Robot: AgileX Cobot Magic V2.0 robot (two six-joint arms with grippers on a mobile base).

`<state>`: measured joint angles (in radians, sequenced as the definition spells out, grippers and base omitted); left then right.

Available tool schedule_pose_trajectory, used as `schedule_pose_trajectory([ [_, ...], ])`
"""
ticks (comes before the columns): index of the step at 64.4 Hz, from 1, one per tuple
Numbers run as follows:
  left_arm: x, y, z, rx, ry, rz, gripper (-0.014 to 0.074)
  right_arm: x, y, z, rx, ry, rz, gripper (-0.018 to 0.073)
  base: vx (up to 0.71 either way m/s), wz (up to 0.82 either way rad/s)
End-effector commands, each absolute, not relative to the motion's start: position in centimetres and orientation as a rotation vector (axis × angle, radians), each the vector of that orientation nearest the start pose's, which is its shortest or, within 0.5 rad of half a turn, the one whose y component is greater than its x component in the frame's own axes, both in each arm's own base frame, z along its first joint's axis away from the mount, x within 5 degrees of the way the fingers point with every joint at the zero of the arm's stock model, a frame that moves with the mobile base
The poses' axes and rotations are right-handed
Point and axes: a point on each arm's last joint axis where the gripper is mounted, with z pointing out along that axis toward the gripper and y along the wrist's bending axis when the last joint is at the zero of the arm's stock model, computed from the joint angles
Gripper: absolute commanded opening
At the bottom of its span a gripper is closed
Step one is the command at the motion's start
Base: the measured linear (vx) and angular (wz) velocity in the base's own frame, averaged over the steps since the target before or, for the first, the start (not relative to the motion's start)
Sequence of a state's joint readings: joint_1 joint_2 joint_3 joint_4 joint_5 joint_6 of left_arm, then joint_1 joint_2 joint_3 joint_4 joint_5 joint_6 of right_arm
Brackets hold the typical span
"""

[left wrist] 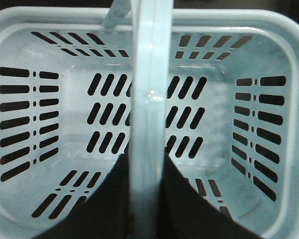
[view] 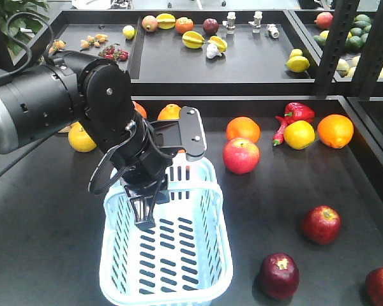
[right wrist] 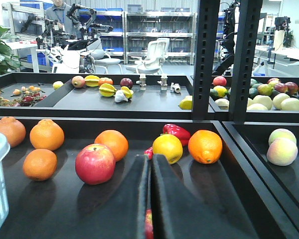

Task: Pick three apples into basket with both arms
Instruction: 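Lower the basket onto the display and open the left gripper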

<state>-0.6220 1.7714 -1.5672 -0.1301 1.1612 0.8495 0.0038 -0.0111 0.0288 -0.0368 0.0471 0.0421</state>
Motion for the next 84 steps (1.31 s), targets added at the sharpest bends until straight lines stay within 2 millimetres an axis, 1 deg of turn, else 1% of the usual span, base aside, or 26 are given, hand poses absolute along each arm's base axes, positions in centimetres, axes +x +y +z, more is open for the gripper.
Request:
schedule_pose_trajectory([
  [1,29.3,-22.6,32.5,1.795,2.021,-0.128,0.0004,5.6,0.0,20.6,-0.004,1.467,-0.003,-0.0008,0.00,0.00],
  [8,29.3,-22.8,32.3,1.798,2.021,-0.138,0.0006,5.6,0.0,20.6,-0.004,1.467,-0.003,-0.0008,0.00,0.00],
  [21,29.6,-23.4,31.2,1.808,2.053,-0.195,0.0022,5.6,0.0,20.6,-0.004,1.467,-0.003,-0.0008,0.00,0.00],
  [30,29.8,-23.5,30.7,1.819,2.068,-0.198,0.0065,5.6,0.0,20.6,-0.004,1.467,-0.003,-0.0008,0.00,0.00],
  [39,29.7,-23.6,30.5,1.817,2.074,-0.222,0.0173,5.6,0.0,20.6,-0.004,1.467,-0.003,-0.0008,0.00,0.00],
  [51,29.4,-23.5,30.4,1.847,2.098,-0.233,0.0392,5.6,0.0,20.6,-0.004,1.467,-0.003,-0.0008,0.00,0.00],
  [55,29.1,-23.4,30.6,1.860,2.108,-0.239,0.0445,5.6,0.0,20.6,-0.004,1.467,-0.003,-0.0008,0.00,0.00],
  [61,28.5,-23.2,31.5,1.837,2.107,-0.269,0.0482,5.6,0.0,20.6,-0.004,1.467,-0.003,-0.0008,0.00,0.00],
  [69,27.3,-22.4,34.0,1.778,2.075,-0.276,0.0480,5.6,0.0,20.6,-0.004,1.467,-0.003,-0.0008,0.00,0.00],
  [75,25.9,-21.0,36.3,1.727,2.086,-0.250,0.0468,5.6,0.0,20.6,-0.004,1.467,-0.003,-0.0008,0.00,0.00],
  [78,25.4,-20.2,37.1,1.701,2.102,-0.197,0.0460,5.6,0.0,20.6,-0.004,1.467,-0.003,-0.0008,0.00,0.00],
  [84,24.7,-18.3,39.0,1.557,2.152,-0.115,0.0440,5.6,0.0,20.6,-0.004,1.467,-0.003,-0.0008,0.00,0.00],
])
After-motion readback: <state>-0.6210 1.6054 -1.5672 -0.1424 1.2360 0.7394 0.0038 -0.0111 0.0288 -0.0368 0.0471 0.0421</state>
